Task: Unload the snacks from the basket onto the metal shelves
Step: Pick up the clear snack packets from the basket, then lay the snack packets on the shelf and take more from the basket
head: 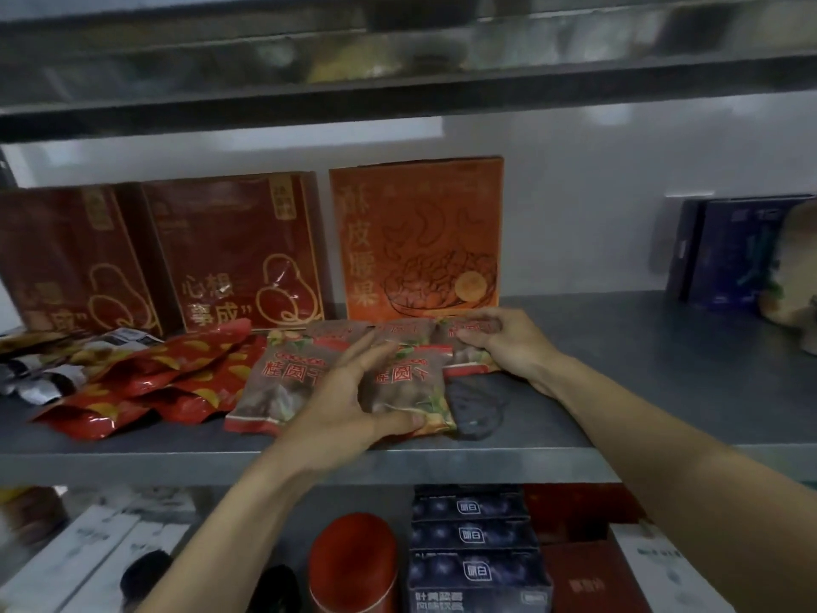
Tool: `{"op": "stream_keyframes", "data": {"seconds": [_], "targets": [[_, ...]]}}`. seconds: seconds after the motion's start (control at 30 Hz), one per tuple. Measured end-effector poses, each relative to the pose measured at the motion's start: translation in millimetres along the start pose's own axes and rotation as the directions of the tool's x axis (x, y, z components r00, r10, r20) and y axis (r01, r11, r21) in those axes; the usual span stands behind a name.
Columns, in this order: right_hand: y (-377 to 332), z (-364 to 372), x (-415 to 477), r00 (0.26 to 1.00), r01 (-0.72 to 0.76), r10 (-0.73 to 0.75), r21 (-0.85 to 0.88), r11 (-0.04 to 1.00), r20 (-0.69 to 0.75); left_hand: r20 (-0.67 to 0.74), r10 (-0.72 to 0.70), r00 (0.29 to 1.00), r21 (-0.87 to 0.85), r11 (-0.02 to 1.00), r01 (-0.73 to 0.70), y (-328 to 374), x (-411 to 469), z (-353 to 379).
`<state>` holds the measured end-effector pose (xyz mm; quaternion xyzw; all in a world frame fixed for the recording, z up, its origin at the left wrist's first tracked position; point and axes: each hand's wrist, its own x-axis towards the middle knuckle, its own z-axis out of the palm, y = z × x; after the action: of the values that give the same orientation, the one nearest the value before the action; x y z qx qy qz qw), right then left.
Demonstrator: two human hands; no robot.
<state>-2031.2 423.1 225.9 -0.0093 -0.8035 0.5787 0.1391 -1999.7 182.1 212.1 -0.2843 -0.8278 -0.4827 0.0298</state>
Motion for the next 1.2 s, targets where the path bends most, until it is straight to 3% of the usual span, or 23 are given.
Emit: {"op": "stream_keyframes", "data": {"seconds": [0.47,0.63,0.77,0.9,1.0,1.07,1.2], "targets": [[9,0,2,0.997,0.054,-0.065,-0.248,0.967,-0.036,0.072,-0.059,0.996,-0.063,0.996,0.064,4,-3,2],[9,1,0,0.997,0.057,-0.072,-0.3,0.952,-0.038,0.061,-0.065,0.996,0.006,0.998,0.065,3,-1,3],[-3,1,-15,0.965,0.162,-0.235,-0.434,0.886,-0.12,0.051,0.002,0.999,0.165,0.986,-0.011,12,-7,7],[-24,2,-49,0.877,0.341,-0.477,-0.625,0.703,-0.057,0.0,0.15,0.989,0.401,0.906,-0.137,24,-19,11],[-40,7,-85,0.87,0.364,-0.487,-0.767,0.529,0.076,-0.037,0.241,0.97,0.628,0.761,-0.165,29,-31,4],[-49,13,-105,0.89,0.374,-0.43,-0.787,0.491,0.154,-0.09,0.294,0.952,0.756,0.642,-0.127,32,-44,-3],[-57,36,-129,0.888,0.425,-0.375,-0.786,0.449,0.266,-0.215,0.216,0.952,0.861,0.503,0.08,39,-78,-15]]}}
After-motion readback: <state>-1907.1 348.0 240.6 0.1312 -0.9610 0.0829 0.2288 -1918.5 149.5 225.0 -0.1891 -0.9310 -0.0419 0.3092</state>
